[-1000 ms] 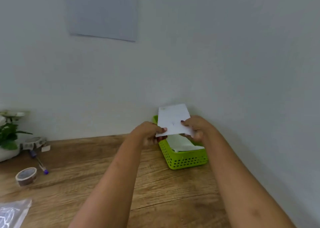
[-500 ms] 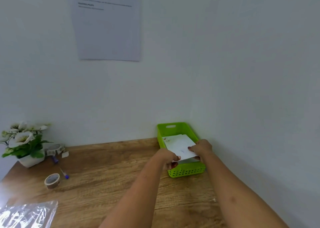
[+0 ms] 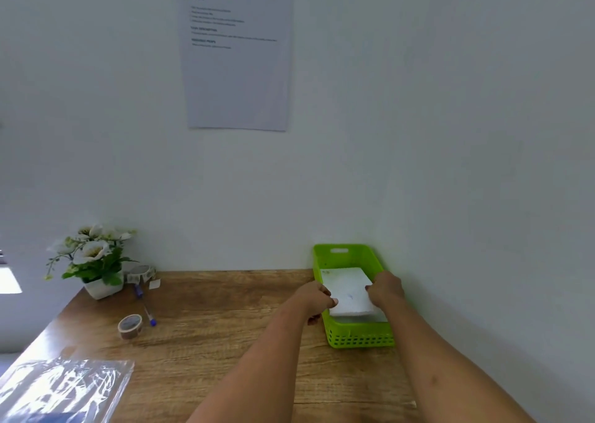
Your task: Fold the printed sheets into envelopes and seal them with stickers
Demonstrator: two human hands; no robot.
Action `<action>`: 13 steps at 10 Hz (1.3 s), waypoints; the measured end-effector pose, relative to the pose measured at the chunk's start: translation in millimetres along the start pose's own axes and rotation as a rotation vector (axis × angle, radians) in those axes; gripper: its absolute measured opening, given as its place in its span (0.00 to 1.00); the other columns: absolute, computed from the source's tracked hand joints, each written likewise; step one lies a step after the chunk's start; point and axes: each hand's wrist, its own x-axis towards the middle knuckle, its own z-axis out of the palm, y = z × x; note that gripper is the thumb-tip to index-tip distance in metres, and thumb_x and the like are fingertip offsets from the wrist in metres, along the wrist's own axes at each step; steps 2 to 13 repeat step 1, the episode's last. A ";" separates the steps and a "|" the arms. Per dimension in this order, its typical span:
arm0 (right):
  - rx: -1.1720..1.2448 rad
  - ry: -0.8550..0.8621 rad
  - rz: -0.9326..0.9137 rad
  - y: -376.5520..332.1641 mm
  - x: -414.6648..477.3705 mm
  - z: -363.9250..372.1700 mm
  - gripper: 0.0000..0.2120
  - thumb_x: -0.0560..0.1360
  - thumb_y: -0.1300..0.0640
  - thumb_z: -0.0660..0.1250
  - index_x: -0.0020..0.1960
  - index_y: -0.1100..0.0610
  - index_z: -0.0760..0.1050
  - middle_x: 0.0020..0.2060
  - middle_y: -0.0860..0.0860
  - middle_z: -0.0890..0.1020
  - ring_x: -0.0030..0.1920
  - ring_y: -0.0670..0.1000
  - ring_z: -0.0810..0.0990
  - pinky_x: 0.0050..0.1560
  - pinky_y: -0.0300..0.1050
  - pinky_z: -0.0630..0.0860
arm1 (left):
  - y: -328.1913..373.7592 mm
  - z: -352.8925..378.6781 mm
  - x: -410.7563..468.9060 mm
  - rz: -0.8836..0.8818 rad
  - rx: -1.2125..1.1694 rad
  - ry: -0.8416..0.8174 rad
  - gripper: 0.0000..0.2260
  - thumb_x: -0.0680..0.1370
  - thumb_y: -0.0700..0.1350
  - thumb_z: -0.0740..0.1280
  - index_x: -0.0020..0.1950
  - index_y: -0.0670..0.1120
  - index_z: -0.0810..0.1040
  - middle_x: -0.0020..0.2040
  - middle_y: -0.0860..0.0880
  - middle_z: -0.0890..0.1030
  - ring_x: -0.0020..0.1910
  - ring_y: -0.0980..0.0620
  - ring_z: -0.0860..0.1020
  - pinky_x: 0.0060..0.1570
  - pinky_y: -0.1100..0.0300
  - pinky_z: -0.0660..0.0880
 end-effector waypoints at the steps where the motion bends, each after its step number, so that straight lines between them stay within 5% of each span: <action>1: 0.111 0.031 -0.041 -11.0 14.6 -14.4 0.14 0.76 0.60 0.62 0.60 0.61 0.76 0.60 0.60 0.78 0.60 0.60 0.77 0.57 0.47 0.74 | 6.3 -18.2 2.5 0.047 0.106 0.185 0.20 0.77 0.48 0.67 0.67 0.46 0.70 0.61 0.44 0.73 0.52 0.48 0.74 0.42 0.57 0.76; 13: 0.111 0.031 -0.041 -11.0 14.6 -14.4 0.14 0.76 0.60 0.62 0.60 0.61 0.76 0.60 0.60 0.78 0.60 0.60 0.77 0.57 0.47 0.74 | 6.3 -18.2 2.5 0.047 0.106 0.185 0.20 0.77 0.48 0.67 0.67 0.46 0.70 0.61 0.44 0.73 0.52 0.48 0.74 0.42 0.57 0.76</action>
